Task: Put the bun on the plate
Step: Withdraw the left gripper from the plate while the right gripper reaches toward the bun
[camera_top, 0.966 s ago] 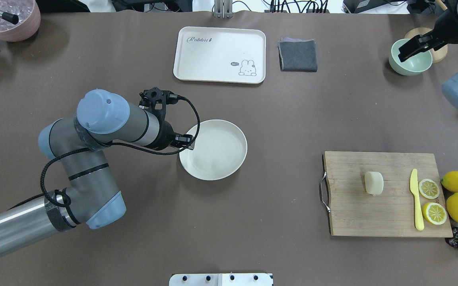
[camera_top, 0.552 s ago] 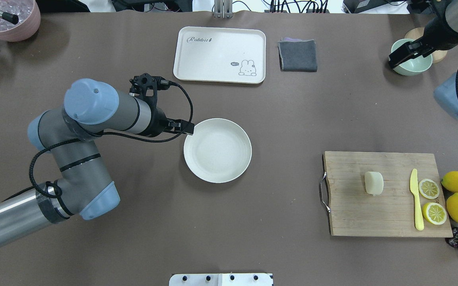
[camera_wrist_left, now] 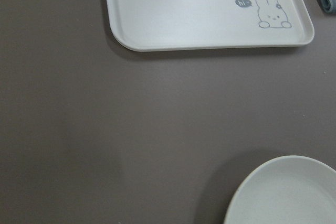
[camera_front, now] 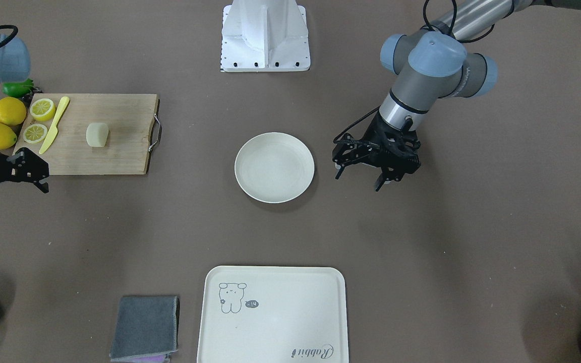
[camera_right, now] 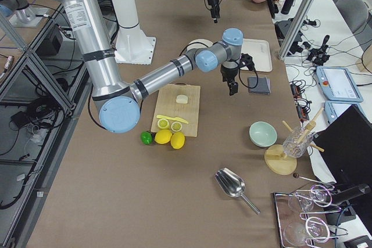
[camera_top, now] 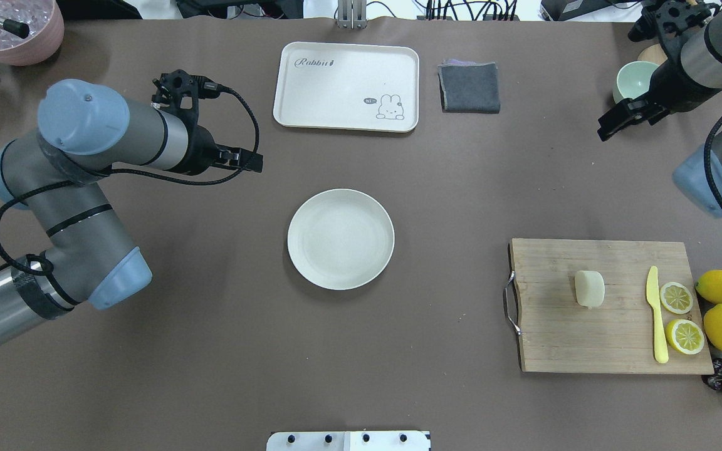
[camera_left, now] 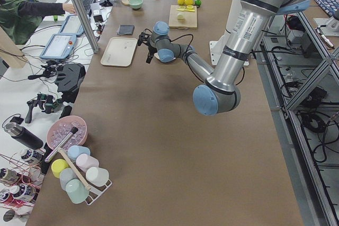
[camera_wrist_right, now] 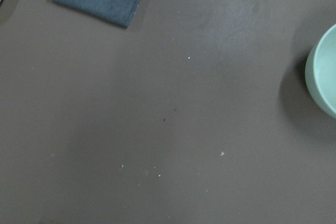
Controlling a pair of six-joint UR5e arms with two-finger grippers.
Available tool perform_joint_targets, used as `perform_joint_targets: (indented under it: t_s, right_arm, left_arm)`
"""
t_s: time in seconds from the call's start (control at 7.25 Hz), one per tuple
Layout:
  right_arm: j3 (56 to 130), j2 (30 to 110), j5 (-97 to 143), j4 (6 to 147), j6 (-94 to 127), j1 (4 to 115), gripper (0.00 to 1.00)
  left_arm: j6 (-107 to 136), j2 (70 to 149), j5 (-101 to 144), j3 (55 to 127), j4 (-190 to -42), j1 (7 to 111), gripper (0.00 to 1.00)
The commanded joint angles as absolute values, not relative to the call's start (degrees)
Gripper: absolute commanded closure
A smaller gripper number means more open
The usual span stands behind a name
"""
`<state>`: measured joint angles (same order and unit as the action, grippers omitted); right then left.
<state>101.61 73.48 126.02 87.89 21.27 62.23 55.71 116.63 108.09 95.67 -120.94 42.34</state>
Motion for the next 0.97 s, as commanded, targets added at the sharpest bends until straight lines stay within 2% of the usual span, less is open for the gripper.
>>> perform_joint_targets:
  t_s: [0.0, 0.83]
  right_arm:
    - [102.7, 77.6, 127.1, 87.8, 21.5, 59.8, 0.00]
    - [104.8, 84.0, 129.2, 87.8, 21.5, 55.0, 0.00]
  left_arm:
    - [53.4, 116.4, 108.0, 95.5, -120.6, 44.6, 0.02]
    - [53.3, 113.0, 107.2, 98.5, -120.8, 44.8, 0.02]
